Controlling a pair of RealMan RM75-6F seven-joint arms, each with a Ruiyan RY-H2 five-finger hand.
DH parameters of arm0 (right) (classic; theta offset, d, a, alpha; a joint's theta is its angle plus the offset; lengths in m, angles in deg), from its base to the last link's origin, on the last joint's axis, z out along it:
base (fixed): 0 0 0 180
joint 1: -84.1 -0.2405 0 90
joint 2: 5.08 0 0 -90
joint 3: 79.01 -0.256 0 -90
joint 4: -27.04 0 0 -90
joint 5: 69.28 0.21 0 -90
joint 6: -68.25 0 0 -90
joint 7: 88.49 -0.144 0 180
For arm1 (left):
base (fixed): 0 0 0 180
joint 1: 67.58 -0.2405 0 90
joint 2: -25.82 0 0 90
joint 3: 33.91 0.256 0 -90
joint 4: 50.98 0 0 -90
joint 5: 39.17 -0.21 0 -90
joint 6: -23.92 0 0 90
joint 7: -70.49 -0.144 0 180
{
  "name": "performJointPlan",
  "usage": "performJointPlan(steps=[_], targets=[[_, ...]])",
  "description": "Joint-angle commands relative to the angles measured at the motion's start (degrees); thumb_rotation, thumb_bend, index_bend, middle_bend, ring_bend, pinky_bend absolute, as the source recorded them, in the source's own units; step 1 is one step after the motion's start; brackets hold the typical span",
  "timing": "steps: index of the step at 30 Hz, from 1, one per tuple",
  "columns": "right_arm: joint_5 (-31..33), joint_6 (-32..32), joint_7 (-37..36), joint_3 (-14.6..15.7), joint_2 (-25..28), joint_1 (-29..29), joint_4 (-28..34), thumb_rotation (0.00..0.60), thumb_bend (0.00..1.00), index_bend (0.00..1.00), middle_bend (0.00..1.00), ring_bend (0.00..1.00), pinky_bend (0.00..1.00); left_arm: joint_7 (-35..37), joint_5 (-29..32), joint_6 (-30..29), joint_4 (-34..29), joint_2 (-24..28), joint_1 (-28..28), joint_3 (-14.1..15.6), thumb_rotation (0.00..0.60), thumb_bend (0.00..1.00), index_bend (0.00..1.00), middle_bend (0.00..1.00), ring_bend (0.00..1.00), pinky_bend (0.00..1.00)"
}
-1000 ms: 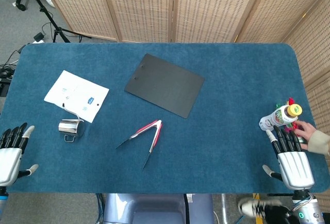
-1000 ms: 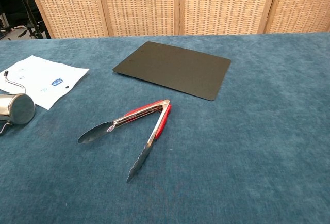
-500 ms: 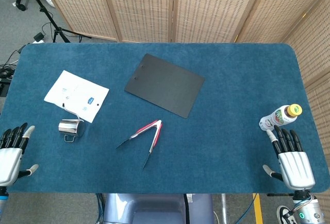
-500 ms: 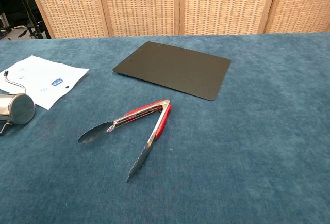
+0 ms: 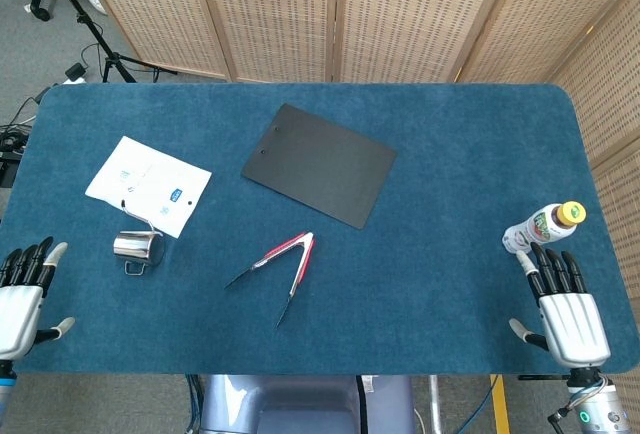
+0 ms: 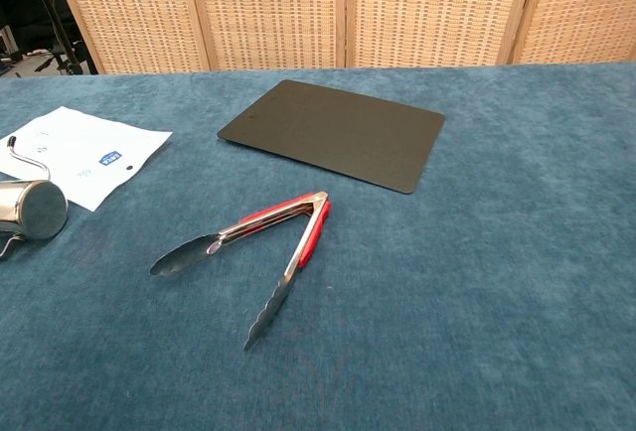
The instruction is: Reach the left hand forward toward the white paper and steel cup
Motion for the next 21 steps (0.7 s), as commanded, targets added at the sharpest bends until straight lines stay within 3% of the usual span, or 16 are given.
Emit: performJointPlan(steps=[1,3,7,9,11,13,17,21], targets=[[0.23,-0.25,0.08,-0.01,-0.1,-0.06,-0.13,0.6,0.16,0.0,0.0,0.0,0.0,0.1,0.67,0.1,-0.32,0.05,0.16,-0.44,0.6,0.13,0.0,0.0,0.0,0.0],[0.36,-0.44,0.09,0.04,-0.13,-0.08,-0.22,0.6,0.16,0.0,0.0,0.0,0.0,0.85,1.29,-0.01,-0.74,0.23,0.51,-1.36,0.6,0.18,0.0,0.0,0.01,0.02],[0.06,-0.16,0.25,0.1,-0.28,-0.01,-0.22,0.6,0.16,0.0,0.0,0.0,0.0,2.37,2.76,1.06,0.12,0.36,2.18,-3.56,0.6,0.36,0.0,0.02,0.24,0.28],[-0.01,-0.12,0.25,0.13,-0.33,0.01,-0.2,0.6,0.16,0.0,0.0,0.0,0.0,2.85,3.69,1.55,1.08,0.29,3.44,-5.27,0.6,0.41,0.0,0.12,0.36,0.35],[0.09,-0.17,0.36,0.07,-0.38,-0.02,-0.31,0.6,0.16,0.0,0.0,0.0,0.0,3.93,4.71,2.58,1.89,0.35,4.81,-6.82,0.6,0.46,0.0,0.28,0.51,0.42],[0.33,-0.27,0.45,-0.04,-0.42,-0.06,-0.34,0.6,0.16,0.0,0.0,0.0,0.0,5.48,5.72,4.58,2.08,0.9,6.13,-7.75,0.6,0.51,0.0,0.39,0.59,0.46],[0.63,-0.6,0.37,-0.11,-0.47,-0.18,-0.4,0.6,0.16,0.0,0.0,0.0,0.0,12.25,9.11,14.33,0.46,5.44,10.25,-9.13,0.6,0.68,0.0,0.55,0.69,0.54],[0.71,-0.75,0.34,-0.11,-0.53,-0.25,-0.49,0.6,0.16,0.0,0.0,0.0,0.0,19.18,12.04,23.58,-1.06,10.2,14.01,-10.43,0.6,0.8,0.0,0.64,0.74,0.58]])
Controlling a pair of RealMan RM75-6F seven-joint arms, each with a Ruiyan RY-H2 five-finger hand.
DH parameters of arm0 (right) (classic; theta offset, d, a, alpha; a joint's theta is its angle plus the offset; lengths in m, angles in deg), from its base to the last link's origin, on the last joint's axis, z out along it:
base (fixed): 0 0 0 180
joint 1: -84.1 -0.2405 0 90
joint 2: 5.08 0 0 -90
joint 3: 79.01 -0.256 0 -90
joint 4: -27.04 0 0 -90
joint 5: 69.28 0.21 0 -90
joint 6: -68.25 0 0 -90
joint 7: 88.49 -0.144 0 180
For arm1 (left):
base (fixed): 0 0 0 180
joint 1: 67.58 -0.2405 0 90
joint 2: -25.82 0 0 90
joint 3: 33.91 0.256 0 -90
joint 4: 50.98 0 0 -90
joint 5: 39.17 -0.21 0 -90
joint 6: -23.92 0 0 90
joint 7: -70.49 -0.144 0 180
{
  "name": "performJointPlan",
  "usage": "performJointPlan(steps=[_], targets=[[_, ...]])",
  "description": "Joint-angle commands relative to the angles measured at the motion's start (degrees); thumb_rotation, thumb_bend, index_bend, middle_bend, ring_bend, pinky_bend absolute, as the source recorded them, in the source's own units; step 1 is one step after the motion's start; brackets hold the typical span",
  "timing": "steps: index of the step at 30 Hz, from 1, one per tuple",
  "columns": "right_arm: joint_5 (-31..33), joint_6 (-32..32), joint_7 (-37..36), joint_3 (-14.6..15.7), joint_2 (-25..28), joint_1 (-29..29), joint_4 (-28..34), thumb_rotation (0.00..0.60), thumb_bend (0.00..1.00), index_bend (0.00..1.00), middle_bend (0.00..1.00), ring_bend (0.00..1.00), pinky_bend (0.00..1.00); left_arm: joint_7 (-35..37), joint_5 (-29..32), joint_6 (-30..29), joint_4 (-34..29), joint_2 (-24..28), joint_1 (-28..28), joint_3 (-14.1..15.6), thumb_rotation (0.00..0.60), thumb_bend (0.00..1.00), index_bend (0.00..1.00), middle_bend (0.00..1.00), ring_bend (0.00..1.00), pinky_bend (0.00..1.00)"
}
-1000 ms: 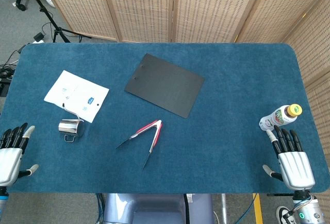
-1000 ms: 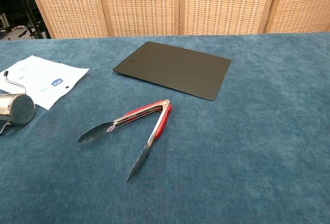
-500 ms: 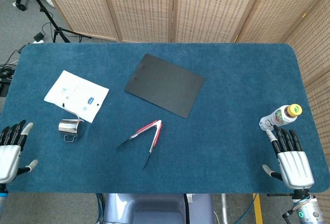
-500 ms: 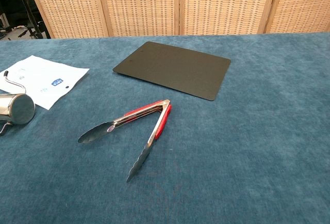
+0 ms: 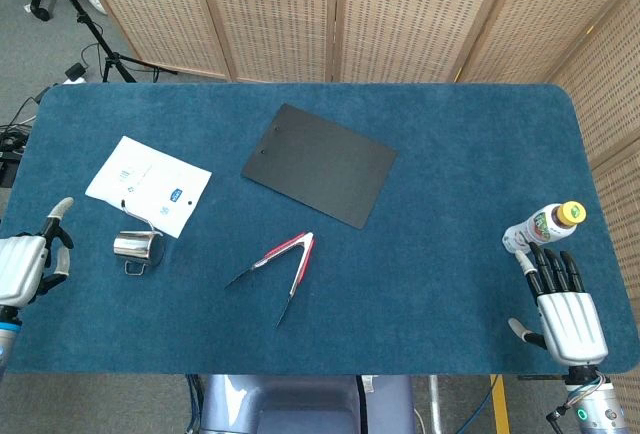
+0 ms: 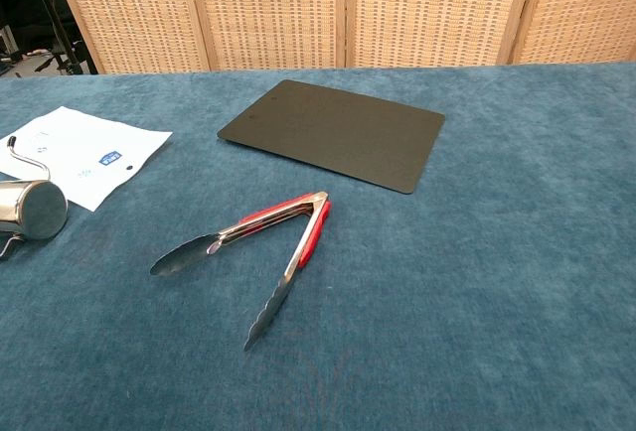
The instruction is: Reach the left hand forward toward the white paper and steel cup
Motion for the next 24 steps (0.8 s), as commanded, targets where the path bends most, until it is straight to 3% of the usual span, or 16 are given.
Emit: performJointPlan(steps=[1,4,6,11,24], targets=[[0.04,-0.06,-0.03,0.01,-0.01,-0.02,-0.02,0.6,0.16,0.0,0.0,0.0,0.0,9.06,4.57,11.65,-1.93,6.39,5.57,-2.31,0.6,0.83,0.0,0.65,0.74,0.59],[0.04,-0.17,-0.01,0.05,-0.09,-0.07,-0.08,0.6,0.16,0.0,0.0,0.0,0.0,14.39,7.72,20.37,-1.32,10.06,9.4,-3.76,0.6,0.87,0.0,0.66,0.75,0.61],[0.24,-0.48,0.07,0.08,-0.18,-0.15,-0.2,0.6,0.16,0.0,0.0,0.0,0.0,20.12,11.53,31.0,1.68,12.24,13.79,-5.21,0.6,0.9,0.0,0.66,0.76,0.62],[0.81,-1.25,0.22,0.01,-0.47,-0.44,-0.51,0.6,0.16,0.0,0.0,0.0,0.0,29.52,12.04,47.03,8.09,13.71,19.46,-7.15,0.6,0.98,0.0,0.66,0.77,0.63],[2.41,-3.66,1.34,0.07,-1.46,-1.35,-1.42,0.6,0.16,0.0,0.0,0.0,0.0,32.94,12.71,65.85,25.45,8.26,27.75,-7.66,0.6,1.0,0.0,0.66,0.78,0.64]])
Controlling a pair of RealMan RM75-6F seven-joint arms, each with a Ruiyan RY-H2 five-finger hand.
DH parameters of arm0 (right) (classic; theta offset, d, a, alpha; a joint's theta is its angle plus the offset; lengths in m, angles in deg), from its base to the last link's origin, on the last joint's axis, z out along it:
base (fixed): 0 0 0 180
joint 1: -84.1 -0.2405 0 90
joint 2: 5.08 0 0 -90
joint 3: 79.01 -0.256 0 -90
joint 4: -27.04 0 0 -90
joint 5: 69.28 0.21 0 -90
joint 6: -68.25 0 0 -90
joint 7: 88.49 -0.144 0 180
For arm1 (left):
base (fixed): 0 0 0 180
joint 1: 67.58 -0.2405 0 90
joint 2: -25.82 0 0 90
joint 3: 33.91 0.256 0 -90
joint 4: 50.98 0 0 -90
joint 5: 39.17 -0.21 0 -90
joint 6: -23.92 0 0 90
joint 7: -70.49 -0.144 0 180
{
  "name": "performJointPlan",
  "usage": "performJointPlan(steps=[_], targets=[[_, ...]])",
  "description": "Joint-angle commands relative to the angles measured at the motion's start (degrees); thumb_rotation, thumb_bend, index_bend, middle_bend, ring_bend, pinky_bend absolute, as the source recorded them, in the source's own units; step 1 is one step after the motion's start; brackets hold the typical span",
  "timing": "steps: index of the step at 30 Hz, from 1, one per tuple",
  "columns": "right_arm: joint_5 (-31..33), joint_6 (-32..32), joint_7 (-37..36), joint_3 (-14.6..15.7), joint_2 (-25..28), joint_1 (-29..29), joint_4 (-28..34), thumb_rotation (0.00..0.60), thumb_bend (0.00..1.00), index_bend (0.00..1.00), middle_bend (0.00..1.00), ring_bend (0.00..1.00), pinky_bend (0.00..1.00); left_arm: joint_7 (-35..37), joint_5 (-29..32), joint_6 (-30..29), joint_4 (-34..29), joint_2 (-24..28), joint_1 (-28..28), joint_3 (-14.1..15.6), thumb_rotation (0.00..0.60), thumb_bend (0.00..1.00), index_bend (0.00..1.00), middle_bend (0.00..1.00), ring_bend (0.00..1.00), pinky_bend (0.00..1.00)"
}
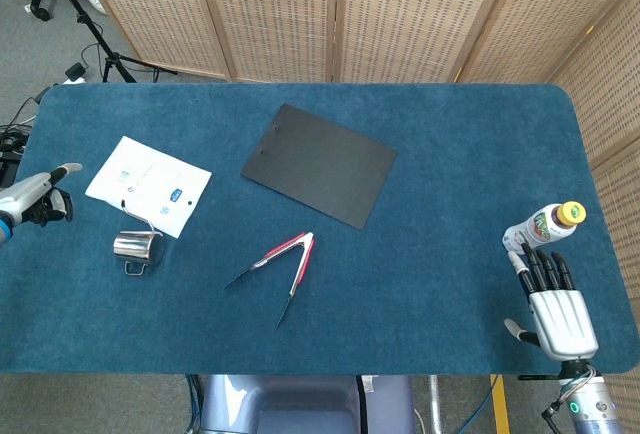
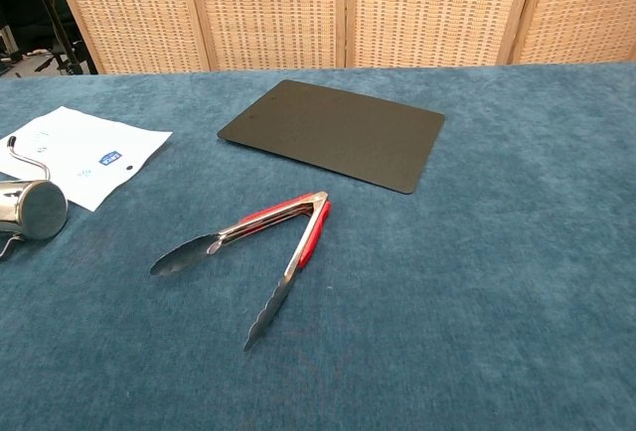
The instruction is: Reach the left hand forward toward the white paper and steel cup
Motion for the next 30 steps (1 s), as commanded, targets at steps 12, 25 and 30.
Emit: performJointPlan(steps=[12,25,30], targets=[[0.96,-1.13,0.3,0.05,-0.4,-0.49,-0.35,0.6,0.16,0.0,0.0,0.0,0.0,-2.47,2.36,12.67,15.01,-9.68,5.18,-1.88,0.6,1.0,0.0,0.66,0.78,0.64],[1.61,-1.62,-1.68,-0.06,0.2,-0.75,-0.43,0.6,0.16,0.0,0.0,0.0,0.0,-6.5,4.48,18.71,24.14,-17.46,8.17,-2.39,0.6,1.0,0.0,0.66,0.78,0.64],[1.54,-1.63,-2.13,0.0,0.36,-0.8,-0.42,0.6,0.16,0.0,0.0,0.0,0.0,-7.43,5.26,19.86,25.96,-18.87,8.8,-2.32,0.6,1.0,0.0,0.66,0.78,0.64]])
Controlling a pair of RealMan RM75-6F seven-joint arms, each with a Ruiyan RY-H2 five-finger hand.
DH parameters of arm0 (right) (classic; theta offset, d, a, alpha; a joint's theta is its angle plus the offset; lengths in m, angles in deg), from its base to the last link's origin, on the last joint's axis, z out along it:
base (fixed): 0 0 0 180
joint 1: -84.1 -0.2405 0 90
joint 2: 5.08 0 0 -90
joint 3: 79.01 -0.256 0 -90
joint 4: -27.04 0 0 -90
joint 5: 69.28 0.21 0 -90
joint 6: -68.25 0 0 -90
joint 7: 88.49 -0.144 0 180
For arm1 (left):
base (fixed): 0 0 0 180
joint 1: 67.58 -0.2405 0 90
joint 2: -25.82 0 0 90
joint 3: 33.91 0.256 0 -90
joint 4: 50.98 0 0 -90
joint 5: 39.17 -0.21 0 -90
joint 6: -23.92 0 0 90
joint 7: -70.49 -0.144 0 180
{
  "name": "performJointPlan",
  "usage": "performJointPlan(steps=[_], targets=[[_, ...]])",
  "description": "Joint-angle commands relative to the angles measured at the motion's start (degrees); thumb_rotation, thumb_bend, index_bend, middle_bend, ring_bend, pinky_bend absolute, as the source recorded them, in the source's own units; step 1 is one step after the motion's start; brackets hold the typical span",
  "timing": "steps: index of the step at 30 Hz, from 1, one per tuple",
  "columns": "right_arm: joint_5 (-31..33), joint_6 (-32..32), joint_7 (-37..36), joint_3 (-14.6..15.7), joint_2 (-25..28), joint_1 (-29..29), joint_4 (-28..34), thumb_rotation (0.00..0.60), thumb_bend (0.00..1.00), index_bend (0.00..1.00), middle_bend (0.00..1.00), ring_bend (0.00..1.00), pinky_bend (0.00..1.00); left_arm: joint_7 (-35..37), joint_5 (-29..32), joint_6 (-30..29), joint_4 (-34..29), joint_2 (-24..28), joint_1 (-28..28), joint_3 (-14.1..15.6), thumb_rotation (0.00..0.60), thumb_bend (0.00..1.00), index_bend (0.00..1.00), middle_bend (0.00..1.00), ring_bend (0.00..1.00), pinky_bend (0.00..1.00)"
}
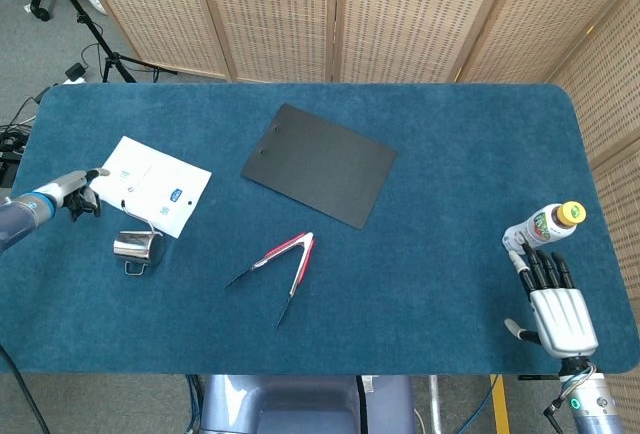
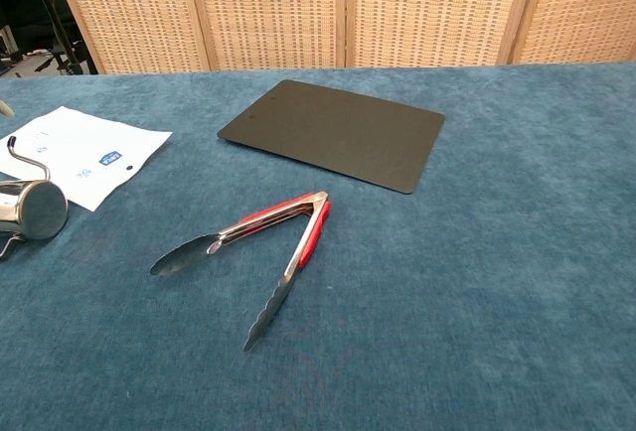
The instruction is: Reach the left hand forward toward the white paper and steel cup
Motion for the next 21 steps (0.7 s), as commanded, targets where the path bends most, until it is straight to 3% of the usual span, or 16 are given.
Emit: performJointPlan(steps=[1,21], targets=[[-0.06,0.04,-0.13,0.03,0.04,-0.01,0.04,0.6,0.16,0.0,0.0,0.0,0.0,-0.48,0.45,0.44,0.64,-0.57,0.29,0.03,0.6,1.0,0.0,0.66,0.78,0.64],[-0.93,0.94,-1.24,0.23,0.73,0.11,0.56,0.6,0.16,0.0,0.0,0.0,0.0,-1.87,2.24,2.01,3.37,-3.14,1.11,1.87,0.6,1.0,0.0,0.66,0.78,0.64]])
